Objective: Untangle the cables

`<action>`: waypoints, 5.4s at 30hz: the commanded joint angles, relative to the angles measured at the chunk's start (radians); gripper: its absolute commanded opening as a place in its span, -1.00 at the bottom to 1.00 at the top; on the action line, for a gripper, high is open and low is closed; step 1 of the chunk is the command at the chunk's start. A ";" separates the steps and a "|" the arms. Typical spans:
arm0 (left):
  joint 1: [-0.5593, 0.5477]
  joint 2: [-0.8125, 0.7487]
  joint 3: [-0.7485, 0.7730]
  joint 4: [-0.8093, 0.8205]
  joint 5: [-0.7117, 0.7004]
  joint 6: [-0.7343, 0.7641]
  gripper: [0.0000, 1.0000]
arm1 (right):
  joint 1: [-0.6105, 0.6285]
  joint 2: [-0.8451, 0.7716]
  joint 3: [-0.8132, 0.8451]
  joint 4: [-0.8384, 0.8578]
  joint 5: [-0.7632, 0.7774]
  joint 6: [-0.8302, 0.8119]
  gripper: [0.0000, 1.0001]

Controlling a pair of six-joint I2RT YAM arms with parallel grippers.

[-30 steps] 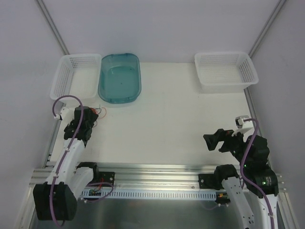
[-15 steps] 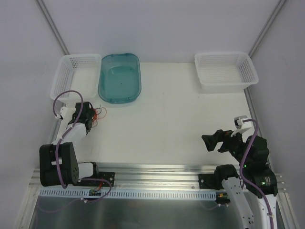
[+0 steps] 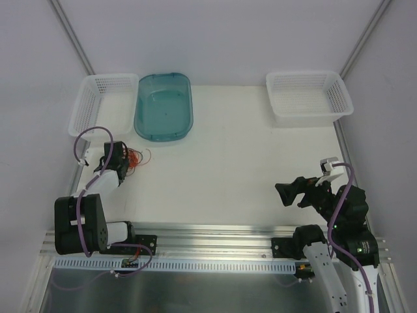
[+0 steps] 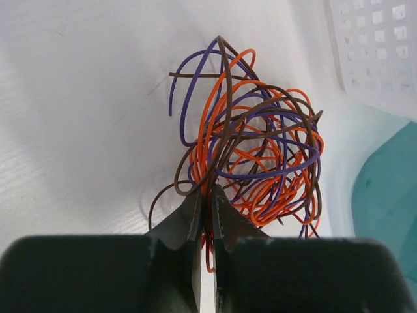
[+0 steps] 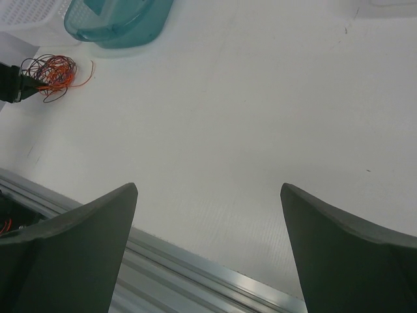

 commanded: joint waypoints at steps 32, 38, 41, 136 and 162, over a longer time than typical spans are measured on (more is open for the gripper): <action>-0.809 0.007 0.115 -0.067 0.413 0.390 -1.00 | 0.598 0.729 -0.128 0.554 0.339 0.314 0.87; -0.909 0.068 0.163 -0.067 0.341 0.379 -1.00 | 0.663 0.863 -0.121 0.733 0.366 0.397 0.67; -0.935 0.073 0.167 -0.070 0.318 0.374 -1.00 | 0.702 0.923 -0.101 0.778 0.386 0.408 0.62; -0.944 -0.154 0.078 -0.114 0.345 0.449 -0.87 | 0.744 1.305 0.102 0.770 0.235 0.081 0.36; -0.910 -0.343 0.000 -0.174 0.161 0.370 -0.78 | 0.660 0.890 0.020 0.521 0.491 0.076 -0.99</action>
